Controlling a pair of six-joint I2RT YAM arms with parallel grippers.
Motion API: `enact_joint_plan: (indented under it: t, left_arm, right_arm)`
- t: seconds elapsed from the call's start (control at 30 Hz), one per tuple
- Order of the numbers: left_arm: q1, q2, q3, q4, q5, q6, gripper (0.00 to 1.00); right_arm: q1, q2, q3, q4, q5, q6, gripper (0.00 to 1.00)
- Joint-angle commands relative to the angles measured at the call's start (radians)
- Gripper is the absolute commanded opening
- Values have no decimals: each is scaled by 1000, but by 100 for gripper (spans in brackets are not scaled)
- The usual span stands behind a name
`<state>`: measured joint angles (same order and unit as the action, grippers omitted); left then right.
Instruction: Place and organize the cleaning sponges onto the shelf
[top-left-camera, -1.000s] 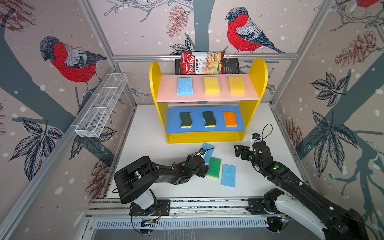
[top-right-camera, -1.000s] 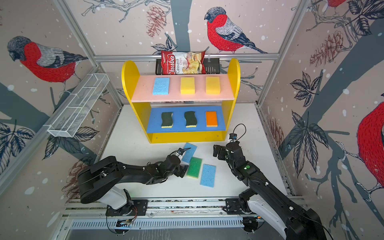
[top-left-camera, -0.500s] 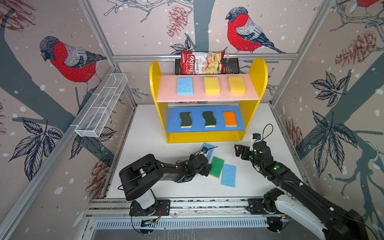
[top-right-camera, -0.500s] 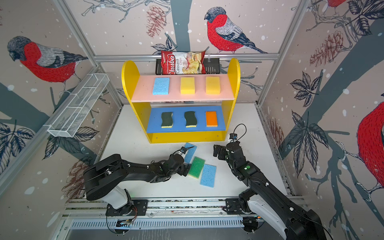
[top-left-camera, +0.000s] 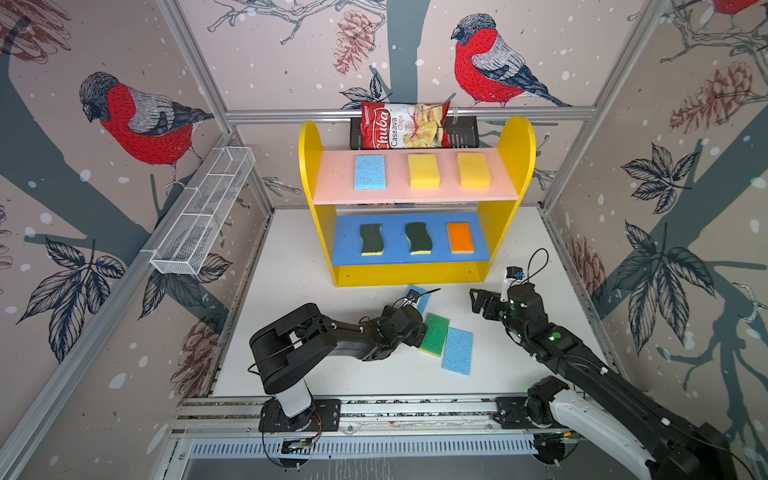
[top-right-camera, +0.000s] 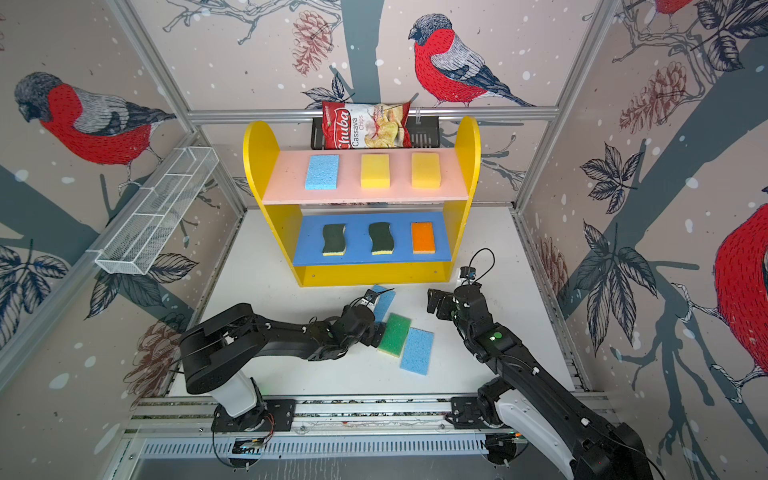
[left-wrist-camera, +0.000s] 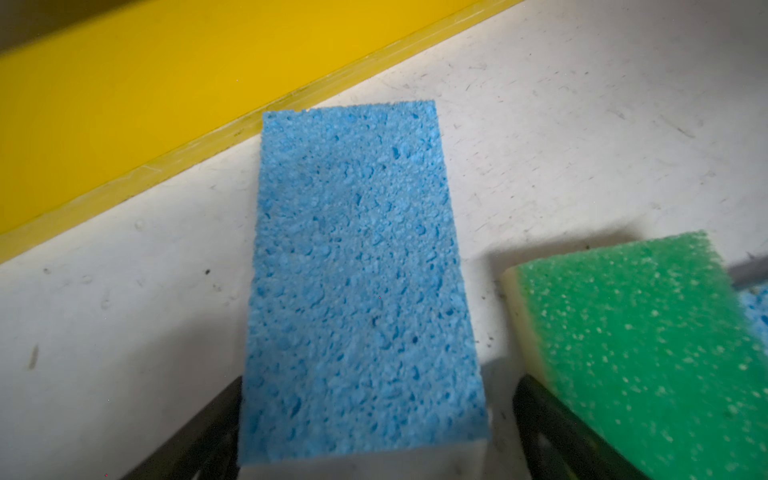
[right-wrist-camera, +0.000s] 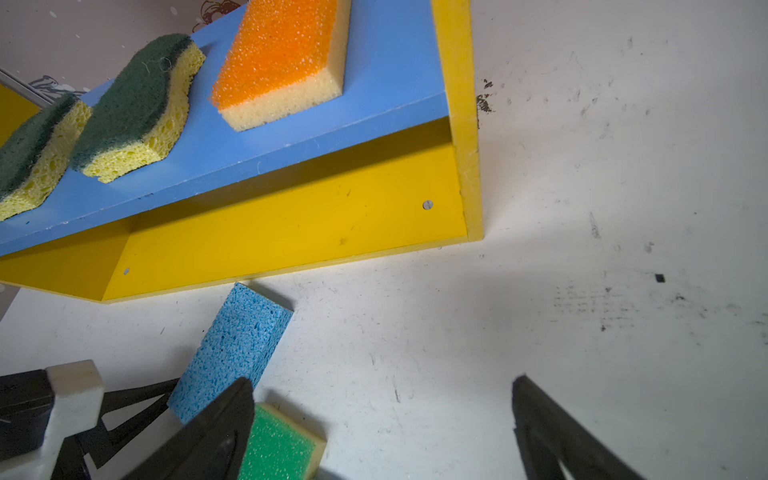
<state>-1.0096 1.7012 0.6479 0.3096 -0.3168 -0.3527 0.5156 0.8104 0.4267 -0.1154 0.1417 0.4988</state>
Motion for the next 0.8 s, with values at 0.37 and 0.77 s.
enact_joint_plan:
  t: [0.37,0.77]
  left_arm:
    - [40,24,4,-72,36,35,84]
    - [40,-64,-71,-89,24,6,66]
  right_arm:
    - [-3,-2,-5,12,-8,-7,97]
    - [-3,-2,0,15,-17,-9,97]
